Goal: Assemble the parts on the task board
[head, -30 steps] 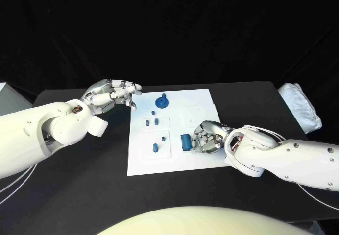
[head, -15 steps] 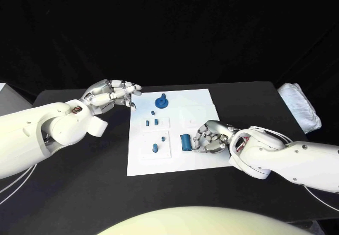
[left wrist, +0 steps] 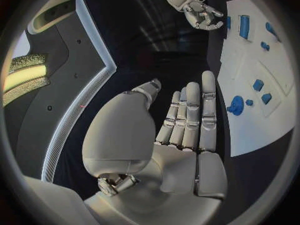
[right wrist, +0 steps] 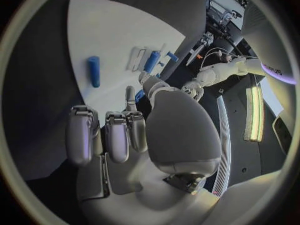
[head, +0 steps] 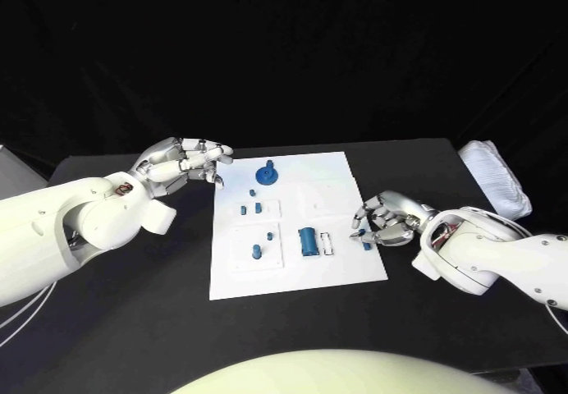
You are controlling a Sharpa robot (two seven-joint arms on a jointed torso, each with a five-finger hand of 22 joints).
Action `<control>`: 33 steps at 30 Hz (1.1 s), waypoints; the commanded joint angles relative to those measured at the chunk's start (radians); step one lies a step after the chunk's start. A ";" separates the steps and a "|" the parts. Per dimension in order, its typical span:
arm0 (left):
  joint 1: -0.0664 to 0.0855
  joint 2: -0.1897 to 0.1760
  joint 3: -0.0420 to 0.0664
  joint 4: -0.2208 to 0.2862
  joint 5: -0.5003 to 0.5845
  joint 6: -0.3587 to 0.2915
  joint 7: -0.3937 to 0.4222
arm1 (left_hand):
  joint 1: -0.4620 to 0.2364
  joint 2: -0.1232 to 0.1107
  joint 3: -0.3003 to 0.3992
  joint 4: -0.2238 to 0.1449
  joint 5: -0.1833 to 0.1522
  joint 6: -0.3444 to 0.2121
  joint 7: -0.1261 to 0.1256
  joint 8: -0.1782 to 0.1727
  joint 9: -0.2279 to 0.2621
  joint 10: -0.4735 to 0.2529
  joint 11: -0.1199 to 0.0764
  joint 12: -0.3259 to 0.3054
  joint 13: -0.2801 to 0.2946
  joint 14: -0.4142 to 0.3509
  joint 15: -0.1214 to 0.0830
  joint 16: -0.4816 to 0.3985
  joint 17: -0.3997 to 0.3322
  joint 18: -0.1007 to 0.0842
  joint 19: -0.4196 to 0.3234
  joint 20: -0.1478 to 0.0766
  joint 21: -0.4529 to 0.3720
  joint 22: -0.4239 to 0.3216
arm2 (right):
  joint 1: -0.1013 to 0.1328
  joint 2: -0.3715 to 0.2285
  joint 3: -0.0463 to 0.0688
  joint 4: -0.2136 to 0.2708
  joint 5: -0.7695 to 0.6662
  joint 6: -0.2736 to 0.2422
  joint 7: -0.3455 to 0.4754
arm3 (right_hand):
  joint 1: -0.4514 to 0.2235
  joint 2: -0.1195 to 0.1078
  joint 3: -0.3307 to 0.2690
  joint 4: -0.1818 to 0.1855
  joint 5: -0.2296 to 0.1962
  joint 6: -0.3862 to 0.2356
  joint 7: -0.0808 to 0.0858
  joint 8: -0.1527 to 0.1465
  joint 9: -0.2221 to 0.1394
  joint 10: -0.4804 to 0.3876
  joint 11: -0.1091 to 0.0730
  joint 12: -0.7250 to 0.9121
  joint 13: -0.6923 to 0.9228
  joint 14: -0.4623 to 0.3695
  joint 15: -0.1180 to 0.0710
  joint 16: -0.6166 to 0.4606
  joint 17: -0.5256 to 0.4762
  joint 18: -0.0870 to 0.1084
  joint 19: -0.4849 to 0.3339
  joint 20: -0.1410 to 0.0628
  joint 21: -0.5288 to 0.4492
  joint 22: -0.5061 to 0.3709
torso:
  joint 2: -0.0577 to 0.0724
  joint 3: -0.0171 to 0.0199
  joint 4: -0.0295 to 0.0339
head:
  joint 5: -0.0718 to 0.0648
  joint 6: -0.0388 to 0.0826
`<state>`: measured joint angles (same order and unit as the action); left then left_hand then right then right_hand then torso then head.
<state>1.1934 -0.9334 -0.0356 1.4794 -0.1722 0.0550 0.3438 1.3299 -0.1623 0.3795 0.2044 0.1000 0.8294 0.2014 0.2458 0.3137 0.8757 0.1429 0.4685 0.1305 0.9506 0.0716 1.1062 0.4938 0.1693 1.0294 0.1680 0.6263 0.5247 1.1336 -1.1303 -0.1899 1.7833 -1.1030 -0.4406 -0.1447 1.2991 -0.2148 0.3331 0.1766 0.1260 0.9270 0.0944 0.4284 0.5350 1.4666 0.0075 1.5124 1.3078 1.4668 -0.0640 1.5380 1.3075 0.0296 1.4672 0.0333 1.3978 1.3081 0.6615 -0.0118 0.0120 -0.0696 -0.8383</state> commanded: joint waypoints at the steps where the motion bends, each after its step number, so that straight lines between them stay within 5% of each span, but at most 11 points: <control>1: 0.000 0.000 0.000 0.001 0.004 0.010 0.016 | -0.002 0.008 -0.001 0.004 0.004 -0.007 0.000 0.005 -0.002 -0.008 -0.001 0.007 0.001 -0.007 0.003 -0.002 0.002 0.014 0.007 -0.002 -0.003 -0.001 | 0.007 -0.027 0.000 -0.012 0.034 -0.020 0.033 | -0.005 -0.012 0.002 0.005 0.005 -0.009 0.004 -0.012 -0.006 0.067 0.010 -0.005 0.231 0.088 0.009 -0.005 0.192 0.007 0.060 0.008 -0.003 0.163 | 0.001 0.0010 0.0011 | -0.005 0.004; 9: 0.000 0.002 0.000 0.000 0.004 0.010 0.018 | -0.002 0.008 -0.001 0.004 0.004 -0.007 0.000 0.005 -0.002 -0.008 -0.001 0.007 0.001 -0.007 0.003 -0.002 0.002 0.014 0.007 -0.002 -0.003 -0.001 | 0.014 -0.071 0.000 -0.019 -0.128 -0.027 -0.067 | -0.038 -0.020 -0.056 0.042 -0.004 0.010 0.008 -0.048 -0.032 0.063 0.016 -0.013 0.227 0.088 0.016 -0.006 0.191 0.009 0.060 0.018 -0.006 0.163 | 0.002 0.0013 0.0007 | -0.024 0.008; 18: 0.000 0.003 0.000 -0.001 0.004 0.011 0.017 | -0.002 0.008 -0.001 0.004 0.004 -0.007 0.000 0.005 -0.002 -0.008 -0.001 0.007 0.001 -0.007 0.003 -0.002 0.002 0.014 0.007 -0.002 -0.003 -0.001 | 0.005 -0.061 -0.002 -0.015 -0.231 -0.018 -0.165 | -0.026 0.001 -0.175 0.111 -0.008 0.054 -0.004 -0.055 -0.042 0.067 0.006 -0.007 0.229 0.089 0.008 -0.004 0.195 0.008 0.062 0.013 -0.002 0.168 | 0.003 0.0007 0.0015 | -0.026 0.005; 33: 0.000 0.001 0.000 -0.001 0.004 0.012 0.015 | 0.001 0.007 -0.003 0.005 0.003 -0.006 0.000 0.006 -0.002 -0.008 -0.001 0.009 0.002 -0.007 0.003 -0.002 0.002 0.014 0.008 -0.002 -0.004 -0.002 | -0.027 -0.023 -0.004 -0.021 -0.287 0.007 -0.238 | -0.049 0.026 -0.226 0.114 0.000 0.076 -0.013 -0.049 -0.041 0.073 -0.002 0.002 0.234 0.090 0.002 -0.001 0.202 0.006 0.065 0.008 0.008 0.175 | 0.002 0.0008 0.0008 | -0.024 -0.001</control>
<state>1.1934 -0.9331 -0.0357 1.4776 -0.1721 0.0547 0.3464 1.3299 -0.1623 0.3795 0.2043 0.1000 0.8294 0.2014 0.2458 0.3137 0.8757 0.1429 0.4725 0.1312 0.9505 0.0716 1.1062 0.4945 0.1694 1.0294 0.1679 0.6263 0.5235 1.1090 -1.1558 -0.1943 1.7630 -1.3503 -0.4461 -0.3467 1.2490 -0.1959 0.1119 0.2901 0.1221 0.9956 0.0835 0.3753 0.4938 1.4670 0.0148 1.5088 1.3076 1.4685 -0.0553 1.5380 1.3073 0.0297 1.4662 0.0433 1.3997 1.3077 0.6634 -0.0116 0.0133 -0.0953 -0.8386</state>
